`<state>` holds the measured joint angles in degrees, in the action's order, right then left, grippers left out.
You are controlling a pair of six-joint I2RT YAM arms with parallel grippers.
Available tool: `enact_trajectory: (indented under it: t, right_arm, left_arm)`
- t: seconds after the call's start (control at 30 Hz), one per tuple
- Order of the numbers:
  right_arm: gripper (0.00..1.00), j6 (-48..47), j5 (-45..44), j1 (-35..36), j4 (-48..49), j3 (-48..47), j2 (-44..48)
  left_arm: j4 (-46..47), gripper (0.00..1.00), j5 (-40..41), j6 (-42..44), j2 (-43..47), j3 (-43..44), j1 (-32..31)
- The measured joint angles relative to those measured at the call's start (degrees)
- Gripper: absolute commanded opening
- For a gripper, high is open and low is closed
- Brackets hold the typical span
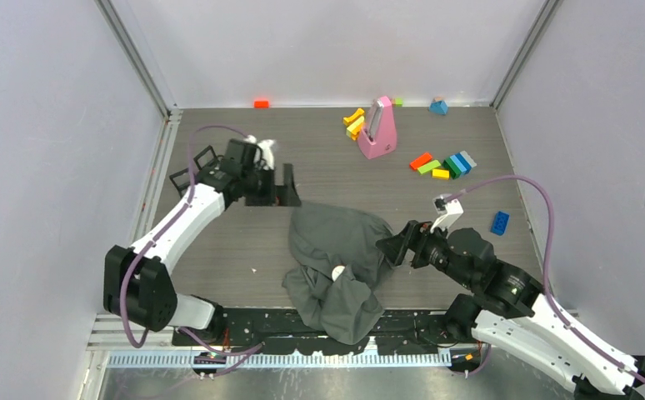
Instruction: Pin the brooch onto the clothing
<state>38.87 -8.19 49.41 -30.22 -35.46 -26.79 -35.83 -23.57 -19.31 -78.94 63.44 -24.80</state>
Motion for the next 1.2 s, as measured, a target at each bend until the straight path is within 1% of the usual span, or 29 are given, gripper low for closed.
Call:
enact_trajectory:
  t: [0.07,0.17,0.33,0.47,0.6,0.7,0.77,1.0,1.2]
  right_arm:
    - [0.85,-0.46,-2.08,-0.02,-1.77,-0.72,1.42]
    - [0.85,-1.33,-4.13,-0.02,-2.40,-1.38,1.79]
    - [0.85,-2.05,-5.27,-0.02,-2.60,-1.38,1.77]
    - [0.85,-2.36,-5.18,-0.02,-1.92,-1.22,1.66]
    - [0.85,-2.38,-4.83,-0.02,-0.92,-0.81,1.64]
    - [0.85,-2.36,-4.55,-0.02,-0.07,0.31,1.66]
    - [0.85,-2.34,-4.26,-0.02,0.26,1.07,1.66]
    - [0.85,-2.36,-3.52,-0.02,1.75,1.84,0.31]
    - [0.85,-2.38,-3.23,-0.02,2.32,1.86,-1.79]
  left_arm:
    - [1.97,1.00,7.39,-2.58,-0.26,-0.55,5.25]
    - [5.62,0.96,17.59,-5.11,-1.68,-1.46,10.14]
    - [11.02,0.91,31.10,-7.34,-8.55,-1.44,12.94]
    - [13.86,0.87,37.73,-7.52,-14.58,-0.72,15.04]
    - [14.78,0.82,41.11,-7.52,-20.39,3.06,17.81]
    - [16.44,0.81,43.21,-7.28,-23.56,5.97,19.17]
    - [17.49,0.79,44.13,-7.21,-24.55,6.97,19.76]
    - [18.97,0.78,46.14,-7.04,-27.54,9.92,20.72]
    - [18.91,0.74,46.34,-6.95,-30.42,11.52,22.49]
